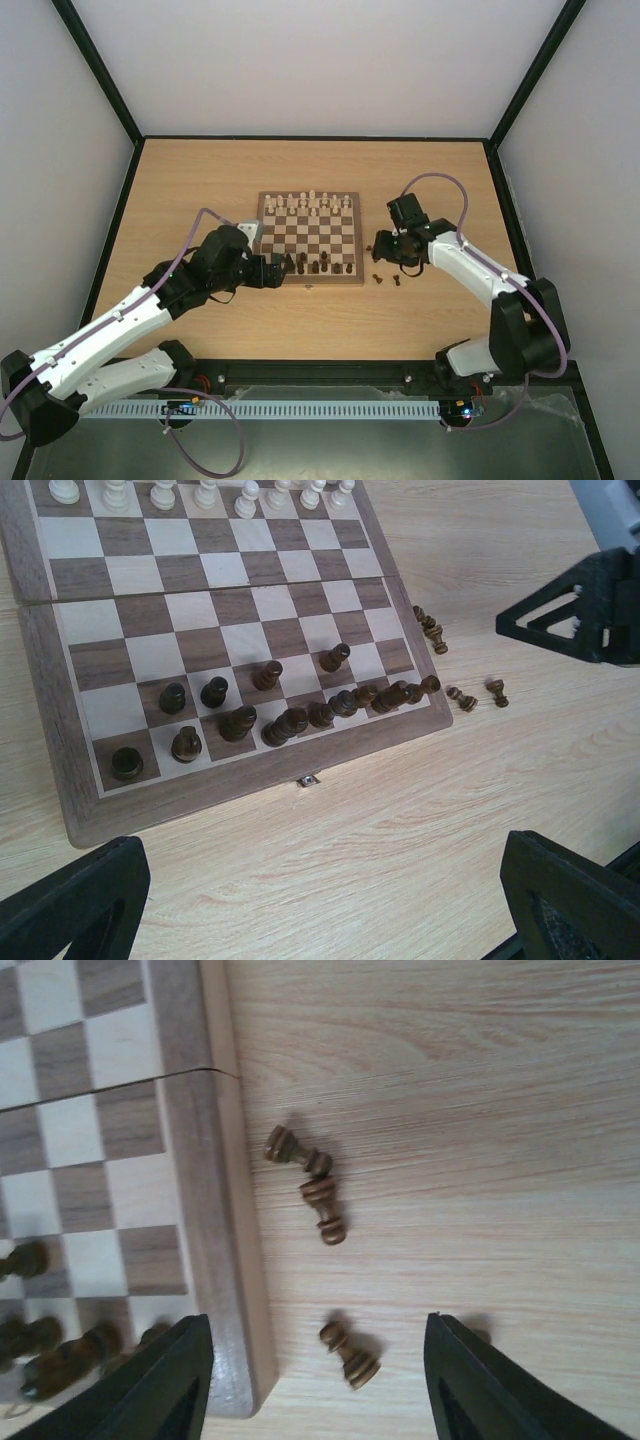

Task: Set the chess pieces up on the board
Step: Pick up the chess piece at the center of the board.

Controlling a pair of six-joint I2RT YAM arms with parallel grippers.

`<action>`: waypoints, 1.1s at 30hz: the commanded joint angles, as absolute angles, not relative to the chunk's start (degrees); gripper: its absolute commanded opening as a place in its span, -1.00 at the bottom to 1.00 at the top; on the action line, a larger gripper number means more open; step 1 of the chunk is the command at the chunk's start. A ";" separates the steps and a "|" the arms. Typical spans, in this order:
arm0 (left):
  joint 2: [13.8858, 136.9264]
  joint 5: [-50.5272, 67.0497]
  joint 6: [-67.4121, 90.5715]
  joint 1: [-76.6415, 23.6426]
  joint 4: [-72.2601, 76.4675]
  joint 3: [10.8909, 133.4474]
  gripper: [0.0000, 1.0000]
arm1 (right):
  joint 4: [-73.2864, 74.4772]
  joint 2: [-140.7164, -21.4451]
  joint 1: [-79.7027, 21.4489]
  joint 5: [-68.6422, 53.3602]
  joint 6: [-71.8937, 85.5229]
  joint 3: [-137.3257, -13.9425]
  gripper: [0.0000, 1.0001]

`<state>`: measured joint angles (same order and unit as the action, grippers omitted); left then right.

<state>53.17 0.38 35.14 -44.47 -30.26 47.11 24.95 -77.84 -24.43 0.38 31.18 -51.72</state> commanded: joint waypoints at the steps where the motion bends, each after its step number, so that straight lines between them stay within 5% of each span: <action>1: 52.31 0.13 34.39 -44.56 -29.24 46.75 0.98 | 23.36 -82.03 -22.68 -1.99 29.38 -53.13 0.07; 33: 55.56 1.23 33.80 -43.33 -27.16 45.91 0.98 | 21.83 -95.32 -24.73 2.55 25.23 -55.82 -0.44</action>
<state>55.16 0.78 34.09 -43.68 -27.75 46.74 20.80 -93.43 -24.03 0.67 25.87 -53.91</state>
